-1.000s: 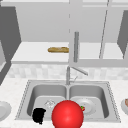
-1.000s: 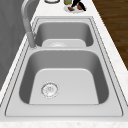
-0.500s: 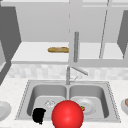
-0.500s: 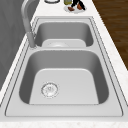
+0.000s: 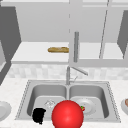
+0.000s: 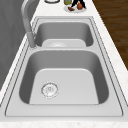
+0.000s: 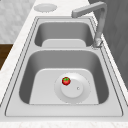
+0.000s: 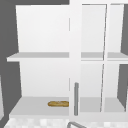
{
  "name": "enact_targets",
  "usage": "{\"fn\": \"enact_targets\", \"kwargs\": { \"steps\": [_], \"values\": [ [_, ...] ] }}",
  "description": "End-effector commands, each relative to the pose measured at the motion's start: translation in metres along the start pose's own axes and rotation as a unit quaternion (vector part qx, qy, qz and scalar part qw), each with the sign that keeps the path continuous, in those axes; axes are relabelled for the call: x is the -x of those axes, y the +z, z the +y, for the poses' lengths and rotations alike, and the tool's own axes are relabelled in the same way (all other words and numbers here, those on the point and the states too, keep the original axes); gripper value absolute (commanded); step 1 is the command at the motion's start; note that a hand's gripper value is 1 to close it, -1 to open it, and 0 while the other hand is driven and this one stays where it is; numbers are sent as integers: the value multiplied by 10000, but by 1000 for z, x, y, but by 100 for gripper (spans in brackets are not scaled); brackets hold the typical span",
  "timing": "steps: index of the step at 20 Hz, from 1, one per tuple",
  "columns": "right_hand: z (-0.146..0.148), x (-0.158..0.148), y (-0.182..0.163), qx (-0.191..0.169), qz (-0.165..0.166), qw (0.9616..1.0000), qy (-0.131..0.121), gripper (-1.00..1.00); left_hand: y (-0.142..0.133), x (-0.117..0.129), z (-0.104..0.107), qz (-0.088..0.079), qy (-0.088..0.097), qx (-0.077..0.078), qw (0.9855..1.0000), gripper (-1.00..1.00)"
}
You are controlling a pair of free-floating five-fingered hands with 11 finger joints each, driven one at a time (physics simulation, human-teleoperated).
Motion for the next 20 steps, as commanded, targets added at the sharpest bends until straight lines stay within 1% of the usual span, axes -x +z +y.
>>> {"fn": "enact_targets", "kwargs": {
  "steps": [1,5,7,13,14,15,16,18,19,20],
  "values": [
    [3,7,2,140,-111,9998,-132,-100,0,0,0,0,0,0,10000,0],
    [12,11,0,441,-237,9980,-377,-100,0,0,0,0,0,0,10000,0],
    [16,11,-4,495,-279,9976,-389,-100,0,0,0,0,0,0,10000,0],
    [31,9,-15,477,-158,9981,-365,-100,0,0,0,0,0,0,10000,0],
    [33,8,-16,498,-121,9982,-322,100,0,0,0,0,0,0,10000,0],
    [31,8,-15,504,-81,9984,-231,100,0,0,0,0,0,0,10000,0],
    [28,9,-13,570,4,9980,-271,100,0,0,0,0,0,0,10000,0],
    [18,11,-7,495,-7,9985,-211,100,0,0,0,0,0,0,10000,0],
    [17,13,-5,613,0,9979,-218,100,0,0,0,0,0,0,10000,0],
    [16,15,-4,842,77,9961,-272,100,0,0,0,0,0,0,10000,0]
  ]
}}
